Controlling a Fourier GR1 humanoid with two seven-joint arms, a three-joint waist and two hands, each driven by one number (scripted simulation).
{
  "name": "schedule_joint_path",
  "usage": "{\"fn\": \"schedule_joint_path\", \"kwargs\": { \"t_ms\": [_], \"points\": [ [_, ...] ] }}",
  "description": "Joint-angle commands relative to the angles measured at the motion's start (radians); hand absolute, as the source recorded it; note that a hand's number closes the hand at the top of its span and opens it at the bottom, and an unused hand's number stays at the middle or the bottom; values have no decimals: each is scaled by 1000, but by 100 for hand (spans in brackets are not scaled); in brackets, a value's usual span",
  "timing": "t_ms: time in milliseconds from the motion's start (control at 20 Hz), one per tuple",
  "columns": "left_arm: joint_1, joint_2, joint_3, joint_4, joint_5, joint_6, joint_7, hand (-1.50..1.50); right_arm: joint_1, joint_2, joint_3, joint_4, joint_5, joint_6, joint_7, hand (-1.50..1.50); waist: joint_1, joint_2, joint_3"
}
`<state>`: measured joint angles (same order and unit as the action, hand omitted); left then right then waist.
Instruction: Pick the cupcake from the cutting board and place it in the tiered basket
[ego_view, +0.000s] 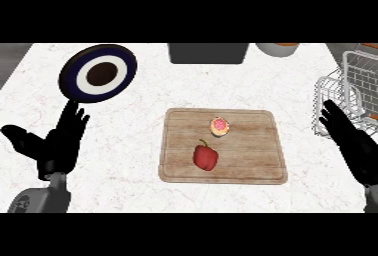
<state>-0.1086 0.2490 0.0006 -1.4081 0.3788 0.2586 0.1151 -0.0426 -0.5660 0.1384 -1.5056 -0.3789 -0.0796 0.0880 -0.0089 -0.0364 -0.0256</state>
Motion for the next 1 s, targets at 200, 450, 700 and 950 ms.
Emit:
{"fn": "schedule_joint_path", "kwargs": {
  "t_ms": [200, 450, 700, 950],
  "points": [
    [76, 157, -51, 46, -108, -91, 16, 0, -6, 410, -14, 81, -293, 48, -174, 150, 56, 55, 43],
    [128, 198, -91, 48, -141, -144, 18, 0, -16, 558, -7, 93, -247, -56, -564, -150, 37, 40, 31],
    [107, 236, -59, 61, -133, -167, 16, 0, -21, 348, 113, 214, 184, -368, -326, -150, 38, 43, 17],
    [147, 220, -77, 62, -142, -179, -6, 0, -105, 214, 251, 220, 352, -394, -8, -150, 34, 34, 20]
  ]
}}
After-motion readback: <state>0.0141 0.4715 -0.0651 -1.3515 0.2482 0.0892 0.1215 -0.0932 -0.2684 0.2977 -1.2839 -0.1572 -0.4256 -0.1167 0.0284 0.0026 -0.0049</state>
